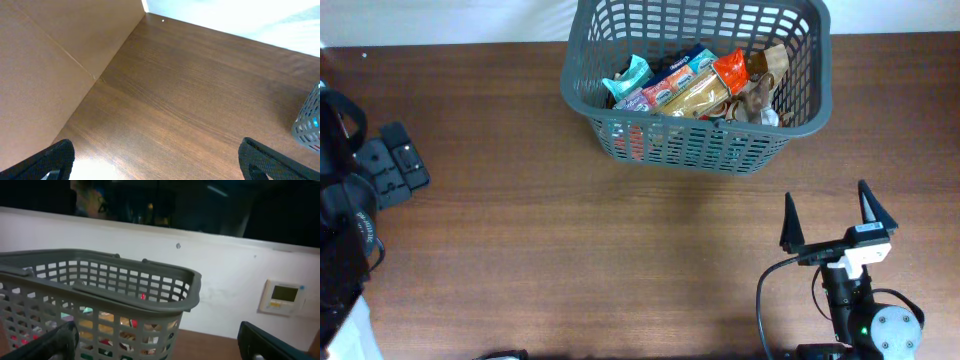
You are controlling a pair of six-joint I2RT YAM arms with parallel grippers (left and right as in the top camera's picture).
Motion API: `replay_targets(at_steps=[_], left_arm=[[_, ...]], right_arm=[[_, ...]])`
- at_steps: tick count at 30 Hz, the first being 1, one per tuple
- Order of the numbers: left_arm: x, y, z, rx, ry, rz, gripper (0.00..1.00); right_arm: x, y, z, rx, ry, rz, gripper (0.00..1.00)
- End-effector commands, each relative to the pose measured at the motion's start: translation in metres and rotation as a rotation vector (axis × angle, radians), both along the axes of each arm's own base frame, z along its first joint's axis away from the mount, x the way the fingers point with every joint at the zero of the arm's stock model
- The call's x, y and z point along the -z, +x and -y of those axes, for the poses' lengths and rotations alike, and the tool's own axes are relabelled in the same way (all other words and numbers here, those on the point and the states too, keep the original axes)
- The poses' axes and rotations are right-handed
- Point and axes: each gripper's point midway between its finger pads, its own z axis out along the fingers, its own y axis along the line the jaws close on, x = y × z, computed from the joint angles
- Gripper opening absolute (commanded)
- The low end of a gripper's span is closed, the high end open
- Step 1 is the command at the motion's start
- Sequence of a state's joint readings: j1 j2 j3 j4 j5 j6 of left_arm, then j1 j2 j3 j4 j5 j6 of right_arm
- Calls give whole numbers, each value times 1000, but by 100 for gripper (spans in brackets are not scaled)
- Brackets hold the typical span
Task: Pack container
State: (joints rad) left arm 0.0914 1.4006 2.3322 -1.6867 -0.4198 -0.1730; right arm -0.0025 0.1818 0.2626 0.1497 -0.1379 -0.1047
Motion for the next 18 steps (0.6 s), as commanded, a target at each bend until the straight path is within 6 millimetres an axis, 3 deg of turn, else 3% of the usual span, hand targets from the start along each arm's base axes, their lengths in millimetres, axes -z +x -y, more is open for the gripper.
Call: replay_targets(at_steps=[1,18], left_arm=[[-1,0,-1,-10,-1,5,99],[-1,0,-1,-10,-1,5,99]], right_arm=[[5,-4,-4,-20,6,16,99],[15,-15,-3,-19,6,71,99]])
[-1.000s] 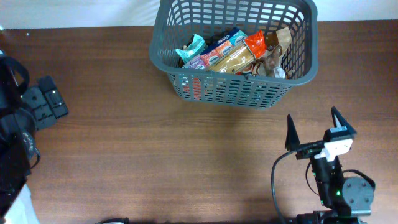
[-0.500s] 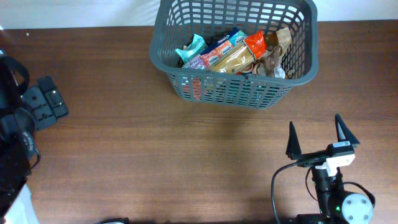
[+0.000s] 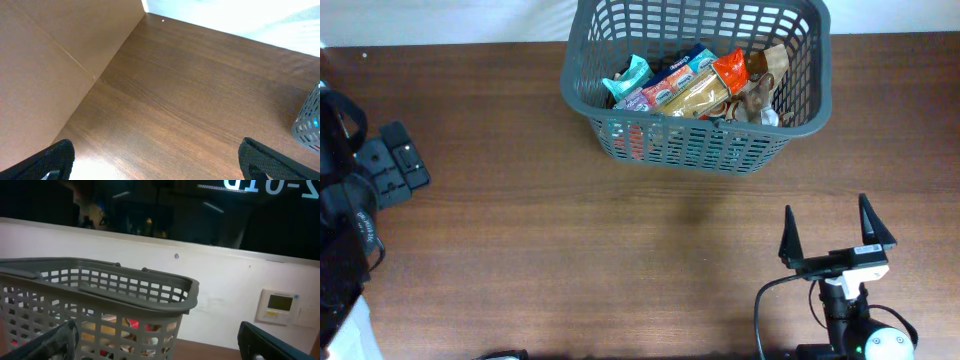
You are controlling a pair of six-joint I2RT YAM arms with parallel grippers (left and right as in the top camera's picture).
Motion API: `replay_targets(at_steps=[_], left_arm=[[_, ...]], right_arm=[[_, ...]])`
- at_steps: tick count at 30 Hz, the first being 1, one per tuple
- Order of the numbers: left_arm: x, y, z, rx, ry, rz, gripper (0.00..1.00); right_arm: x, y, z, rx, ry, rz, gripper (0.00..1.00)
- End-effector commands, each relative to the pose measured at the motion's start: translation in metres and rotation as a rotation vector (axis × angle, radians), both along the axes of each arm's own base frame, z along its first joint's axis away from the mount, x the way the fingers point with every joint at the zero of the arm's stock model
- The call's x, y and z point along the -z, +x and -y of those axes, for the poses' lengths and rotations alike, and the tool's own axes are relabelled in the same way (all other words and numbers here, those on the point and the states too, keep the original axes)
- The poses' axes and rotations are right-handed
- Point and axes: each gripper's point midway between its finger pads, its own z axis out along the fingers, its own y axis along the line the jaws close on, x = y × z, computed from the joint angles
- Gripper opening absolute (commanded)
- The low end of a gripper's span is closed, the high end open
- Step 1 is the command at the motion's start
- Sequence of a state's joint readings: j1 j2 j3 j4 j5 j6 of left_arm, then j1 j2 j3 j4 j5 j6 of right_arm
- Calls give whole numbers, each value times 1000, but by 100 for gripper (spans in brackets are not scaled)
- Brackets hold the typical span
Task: Pack container
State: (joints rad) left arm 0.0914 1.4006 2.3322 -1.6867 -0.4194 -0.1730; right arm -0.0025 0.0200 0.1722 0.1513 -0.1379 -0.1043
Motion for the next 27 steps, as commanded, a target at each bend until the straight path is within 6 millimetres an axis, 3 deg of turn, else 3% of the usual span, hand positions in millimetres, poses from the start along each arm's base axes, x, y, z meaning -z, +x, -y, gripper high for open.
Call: replay_targets(at_steps=[1,9,27], left_arm=[[-1,-1,-2,-11,-1,5,99],[-1,0,-2,-10,-1,5,99],[-1,0,-2,-10,-1,5,99]], right_arm=[[8,1,-4,-20,5,-6,99],[25,7,-3,-5,-30,-37,99],[102,23,-1,6,-46,-249,99]])
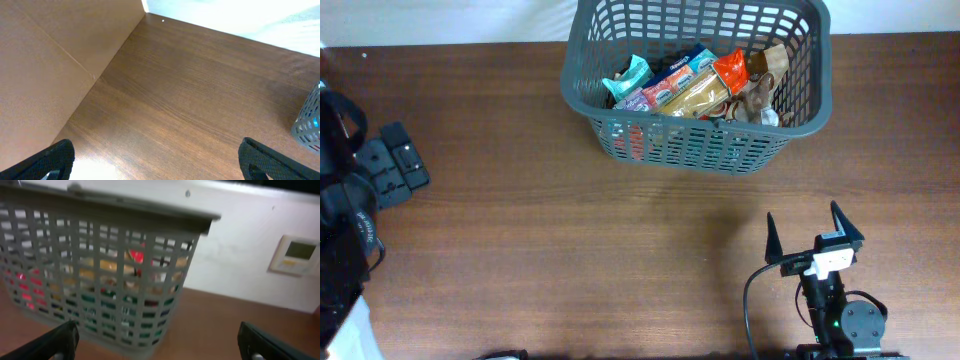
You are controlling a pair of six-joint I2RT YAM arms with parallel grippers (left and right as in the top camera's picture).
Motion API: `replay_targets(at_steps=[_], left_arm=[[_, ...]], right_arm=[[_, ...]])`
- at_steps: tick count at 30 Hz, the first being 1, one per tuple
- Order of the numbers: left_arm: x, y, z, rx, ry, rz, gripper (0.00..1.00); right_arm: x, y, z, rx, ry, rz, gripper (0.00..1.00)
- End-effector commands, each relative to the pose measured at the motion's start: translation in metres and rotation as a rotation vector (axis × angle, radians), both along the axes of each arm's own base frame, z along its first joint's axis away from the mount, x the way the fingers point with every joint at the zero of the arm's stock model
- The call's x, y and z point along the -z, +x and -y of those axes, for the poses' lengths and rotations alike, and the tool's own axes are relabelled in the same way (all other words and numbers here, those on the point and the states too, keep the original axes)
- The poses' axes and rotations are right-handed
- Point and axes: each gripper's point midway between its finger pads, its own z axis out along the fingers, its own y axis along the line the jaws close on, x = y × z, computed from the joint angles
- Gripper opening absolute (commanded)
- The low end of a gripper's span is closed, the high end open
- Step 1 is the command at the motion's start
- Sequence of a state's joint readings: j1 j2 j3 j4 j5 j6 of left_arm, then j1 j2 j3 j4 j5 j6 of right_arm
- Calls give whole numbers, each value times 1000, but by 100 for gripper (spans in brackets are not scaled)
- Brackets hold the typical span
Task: Pack container
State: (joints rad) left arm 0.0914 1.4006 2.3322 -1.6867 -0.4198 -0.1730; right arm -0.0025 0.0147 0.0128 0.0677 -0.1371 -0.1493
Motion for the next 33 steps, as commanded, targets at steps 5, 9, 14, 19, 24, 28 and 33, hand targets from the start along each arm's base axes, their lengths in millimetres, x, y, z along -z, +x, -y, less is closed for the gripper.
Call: replay_targets(at_steps=[5,9,14,19,24,28,33], left_arm=[[-1,-1,-1,-10,-1,5,99],[-1,0,-1,-10,-1,5,99],[-1,0,-2,-10,-1,5,99],[-1,0,-1,-10,-1,5,99],[-1,0,-1,-10,-1,5,99],[-1,0,-1,-10,-1,5,99],[-1,0,-1,-10,-1,5,99]], right_arm=[[34,0,-1,-4,1,-130,99],[35,0,1,11,-1,-133,99],[35,0,2,16,0,-134,99],[34,0,1,8,0,-132,99],[34,0,1,8,0,-132,99],[34,0,1,8,0,-132,99],[34,0,1,8,0,-132,99]])
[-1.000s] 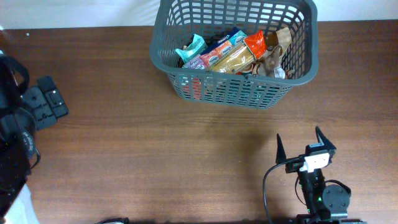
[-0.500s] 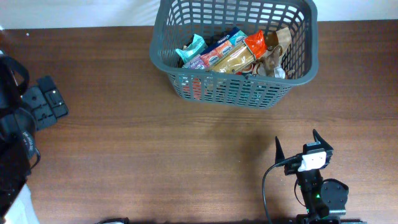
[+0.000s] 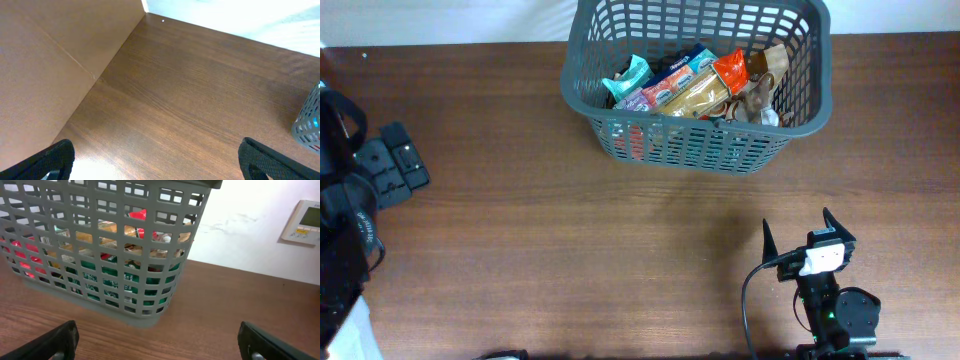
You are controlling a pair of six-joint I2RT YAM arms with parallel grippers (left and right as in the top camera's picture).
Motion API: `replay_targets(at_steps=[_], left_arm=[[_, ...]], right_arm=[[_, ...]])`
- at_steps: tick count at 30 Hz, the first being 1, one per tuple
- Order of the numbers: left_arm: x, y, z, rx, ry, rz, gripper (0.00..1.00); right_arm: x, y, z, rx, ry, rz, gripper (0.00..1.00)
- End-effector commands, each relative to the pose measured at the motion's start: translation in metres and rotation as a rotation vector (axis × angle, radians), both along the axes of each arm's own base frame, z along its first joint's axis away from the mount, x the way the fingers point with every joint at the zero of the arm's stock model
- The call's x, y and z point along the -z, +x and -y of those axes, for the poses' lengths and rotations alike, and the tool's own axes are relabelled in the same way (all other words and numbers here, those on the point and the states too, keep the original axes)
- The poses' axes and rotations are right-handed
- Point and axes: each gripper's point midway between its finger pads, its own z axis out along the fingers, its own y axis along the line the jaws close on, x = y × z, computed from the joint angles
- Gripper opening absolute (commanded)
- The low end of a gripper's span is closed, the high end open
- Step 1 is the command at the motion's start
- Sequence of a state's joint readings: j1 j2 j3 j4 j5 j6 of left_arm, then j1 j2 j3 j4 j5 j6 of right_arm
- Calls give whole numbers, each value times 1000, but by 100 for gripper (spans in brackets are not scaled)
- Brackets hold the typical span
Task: Pack container
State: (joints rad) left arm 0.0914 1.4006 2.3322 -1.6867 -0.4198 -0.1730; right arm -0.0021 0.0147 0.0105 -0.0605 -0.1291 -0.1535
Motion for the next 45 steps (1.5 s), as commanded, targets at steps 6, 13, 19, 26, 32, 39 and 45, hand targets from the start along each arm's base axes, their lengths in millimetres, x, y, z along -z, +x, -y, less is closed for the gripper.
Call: replay_targets(at_steps=[6,13,19,26,32,39,45], left_arm=[[-1,0,-1,-10,-1,5,99],[-1,0,-2,-10,-1,5,99],[-1,0,-2,-11,0,3,99],[-25,-6,16,71,-51,160,99],[-61,19,53,266,-90,496,99],[-17,17,84,422,-112,726,99],[37,1,84,419,-121,773,99]], right_arm=[[2,0,-1,1,4,-2,99],[2,0,-1,1,4,-2,99],[2,0,-1,1,4,-2,99],[2,0,-1,1,4,-2,99],[2,0,-1,1,4,-2,99],[2,0,-1,1,4,-2,99],[2,0,-1,1,4,-2,99]])
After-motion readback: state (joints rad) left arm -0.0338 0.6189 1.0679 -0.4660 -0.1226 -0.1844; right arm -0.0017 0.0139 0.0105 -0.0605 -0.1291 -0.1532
